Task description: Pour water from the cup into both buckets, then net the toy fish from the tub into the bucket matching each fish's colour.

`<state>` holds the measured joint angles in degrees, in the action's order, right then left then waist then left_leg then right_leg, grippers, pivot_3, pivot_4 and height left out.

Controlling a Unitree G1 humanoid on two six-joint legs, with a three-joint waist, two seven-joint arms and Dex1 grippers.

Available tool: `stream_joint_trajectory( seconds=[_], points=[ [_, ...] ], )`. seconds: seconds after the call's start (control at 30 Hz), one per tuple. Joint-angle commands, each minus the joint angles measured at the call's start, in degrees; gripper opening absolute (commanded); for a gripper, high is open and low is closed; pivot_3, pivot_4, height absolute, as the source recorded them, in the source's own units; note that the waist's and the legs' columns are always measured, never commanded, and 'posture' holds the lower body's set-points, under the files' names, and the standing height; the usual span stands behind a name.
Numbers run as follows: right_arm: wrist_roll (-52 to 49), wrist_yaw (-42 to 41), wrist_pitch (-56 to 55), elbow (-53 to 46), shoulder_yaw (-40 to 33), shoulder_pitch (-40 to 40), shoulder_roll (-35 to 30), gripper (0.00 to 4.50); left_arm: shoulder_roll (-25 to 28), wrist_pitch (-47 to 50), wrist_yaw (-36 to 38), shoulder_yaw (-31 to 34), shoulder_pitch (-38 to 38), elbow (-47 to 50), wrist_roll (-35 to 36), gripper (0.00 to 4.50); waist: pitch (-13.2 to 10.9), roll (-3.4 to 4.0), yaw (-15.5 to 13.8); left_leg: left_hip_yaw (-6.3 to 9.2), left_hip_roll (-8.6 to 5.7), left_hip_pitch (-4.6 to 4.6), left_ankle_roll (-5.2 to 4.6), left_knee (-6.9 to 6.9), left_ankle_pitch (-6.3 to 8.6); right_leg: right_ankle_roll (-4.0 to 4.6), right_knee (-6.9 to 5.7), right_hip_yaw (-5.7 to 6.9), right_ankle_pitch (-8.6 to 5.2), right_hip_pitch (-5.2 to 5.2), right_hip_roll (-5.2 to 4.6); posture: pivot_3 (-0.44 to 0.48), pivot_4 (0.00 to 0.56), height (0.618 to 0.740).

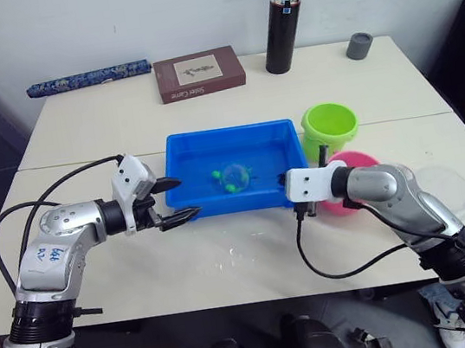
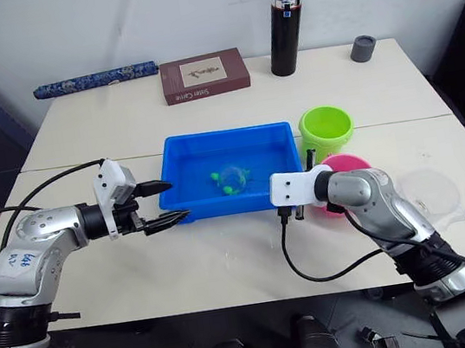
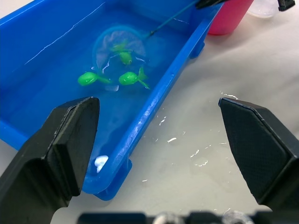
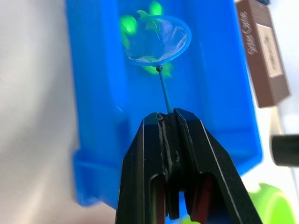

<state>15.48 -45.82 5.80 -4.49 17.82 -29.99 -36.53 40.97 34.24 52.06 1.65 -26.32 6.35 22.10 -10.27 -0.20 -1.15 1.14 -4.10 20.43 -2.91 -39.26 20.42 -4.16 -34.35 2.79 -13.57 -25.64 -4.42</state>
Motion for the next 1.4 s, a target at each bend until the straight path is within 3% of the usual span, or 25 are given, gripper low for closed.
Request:
stream_joint_trajectory(
  seconds=[0.03,0.3,0.53,0.87,1.0,1.13,1.33,1.4],
  points=[
    [-5.07,-2.1,5.95,-4.38,-2.82,1.02,1.7,0.0,0.48,-1.19,-0.19,1.58,-0.92,0.82,0.32,4.4,0.0,0.0,-0.02,0.0,0.0,0.0,0.0,-0.01,0.0,0.0,-0.01,0.0,0.0,0.0,0.0,0.0,0.15,0.74],
    [-23.81,-3.2,39.65,-14.09,-14.19,2.11,7.15,0.0,-0.44,-3.05,0.06,0.84,-2.62,-1.98,-0.12,4.4,0.0,0.0,-0.18,0.03,0.01,0.0,0.0,-0.05,0.0,0.0,-0.06,0.0,0.0,0.01,-0.02,0.0,0.15,0.74],
    [-29.97,0.64,50.03,-18.61,-21.25,2.26,5.31,0.0,-3.7,-2.64,0.2,1.19,-6.28,-4.44,1.93,4.4,0.0,0.0,-0.2,0.03,-0.03,0.01,0.0,-0.06,0.0,0.01,-0.08,-0.01,0.0,-0.01,-0.04,0.0,0.15,0.74],
    [-35.82,9.91,61.19,-23.48,-39.3,0.52,0.98,0.0,-11.33,-4.27,2.22,-1.02,-13.42,-9.31,3.46,4.4,0.0,0.0,-0.3,0.01,-0.05,0.02,0.0,-0.08,0.0,0.0,-0.13,-0.02,0.0,-0.01,-0.06,0.0,0.15,0.74],
    [-32.33,12.81,56.2,-20.44,-40.06,1.6,-4.63,0.0,-13.05,-6.59,3.76,-2.73,-15.44,-12.25,2.06,4.4,0.0,0.0,-0.28,-0.01,-0.05,0.01,0.0,-0.08,0.0,0.0,-0.14,-0.03,0.0,-0.02,-0.05,0.0,0.15,0.74],
    [-24.7,12.8,41.69,-15.44,-33.29,4.7,-12.37,0.0,-13.81,-7.89,4.19,-3.44,-16.19,-13.4,1.46,4.4,0.0,0.0,-0.13,-0.06,-0.05,0.0,0.0,-0.08,0.0,0.0,-0.15,-0.05,0.0,-0.02,-0.05,0.0,0.15,0.74],
    [2.13,16.26,0.68,-1.28,-14.1,5.74,-28.93,0.0,-14.42,-7.86,3.75,-3.54,-16.17,-12.57,1.62,4.4,0.01,0.02,-0.09,-0.19,-0.08,-0.01,-0.01,-0.07,-0.01,-0.01,-0.2,-0.14,0.0,-0.08,-0.04,0.0,0.15,0.74],
    [8.79,17.64,-8.23,2.58,-10.15,4.01,-32.24,0.0,-14.28,-7.82,3.63,-3.29,-15.85,-12.28,1.69,4.4,0.01,0.02,-0.04,-0.22,-0.08,-0.01,0.01,-0.06,-0.01,0.0,-0.22,-0.16,-0.01,-0.13,-0.04,0.0,0.15,0.74]
  ],
)
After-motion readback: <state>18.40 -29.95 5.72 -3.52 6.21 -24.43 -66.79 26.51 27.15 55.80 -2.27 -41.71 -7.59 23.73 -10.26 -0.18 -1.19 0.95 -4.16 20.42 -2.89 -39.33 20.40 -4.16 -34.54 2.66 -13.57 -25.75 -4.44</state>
